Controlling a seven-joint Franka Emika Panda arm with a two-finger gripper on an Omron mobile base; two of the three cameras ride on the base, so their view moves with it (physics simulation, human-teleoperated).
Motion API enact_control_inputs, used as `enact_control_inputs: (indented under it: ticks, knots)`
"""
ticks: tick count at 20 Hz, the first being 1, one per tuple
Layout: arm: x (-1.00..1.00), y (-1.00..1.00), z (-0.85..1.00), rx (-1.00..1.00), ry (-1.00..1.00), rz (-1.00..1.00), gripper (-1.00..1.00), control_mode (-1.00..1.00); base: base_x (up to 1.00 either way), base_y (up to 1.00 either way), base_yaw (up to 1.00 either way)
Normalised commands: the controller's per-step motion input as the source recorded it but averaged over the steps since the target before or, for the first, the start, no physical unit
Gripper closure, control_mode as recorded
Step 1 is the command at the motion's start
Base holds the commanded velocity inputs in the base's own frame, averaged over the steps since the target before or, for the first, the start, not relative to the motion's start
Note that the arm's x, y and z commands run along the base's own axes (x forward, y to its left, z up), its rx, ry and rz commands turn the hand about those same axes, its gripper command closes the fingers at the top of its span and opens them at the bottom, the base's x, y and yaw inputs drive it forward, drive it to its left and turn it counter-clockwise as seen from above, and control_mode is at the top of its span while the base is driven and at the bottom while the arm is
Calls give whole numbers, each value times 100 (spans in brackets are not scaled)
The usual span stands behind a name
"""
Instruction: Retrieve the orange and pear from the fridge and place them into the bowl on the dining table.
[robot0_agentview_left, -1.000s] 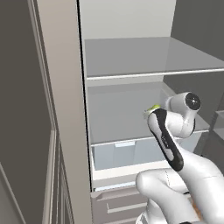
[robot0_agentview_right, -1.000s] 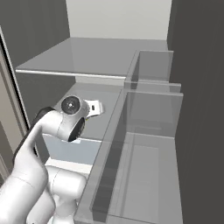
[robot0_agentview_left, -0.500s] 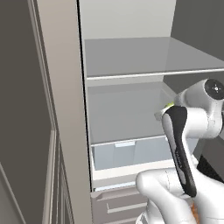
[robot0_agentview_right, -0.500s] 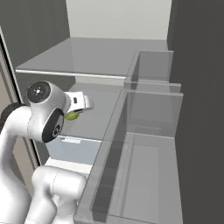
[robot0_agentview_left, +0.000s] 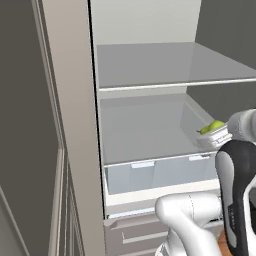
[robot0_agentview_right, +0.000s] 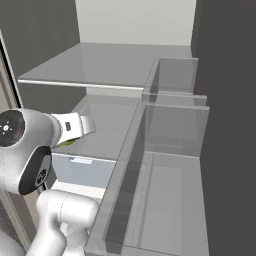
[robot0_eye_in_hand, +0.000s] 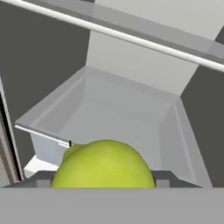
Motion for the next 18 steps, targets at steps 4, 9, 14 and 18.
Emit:
enact_control_inputs:
  ticks: [4, 9, 14, 18]
  knots:
    - [-19, 0, 0, 0, -3, 0, 100, 100, -62, 0, 0]
    - [0, 0, 0, 0, 0, 0, 100, 100, -95, 0, 0]
    - [0, 0, 0, 0, 0, 0, 100, 100, -100, 0, 0]
    - [0, 0, 0, 0, 0, 0, 100, 100, -100, -3, 0]
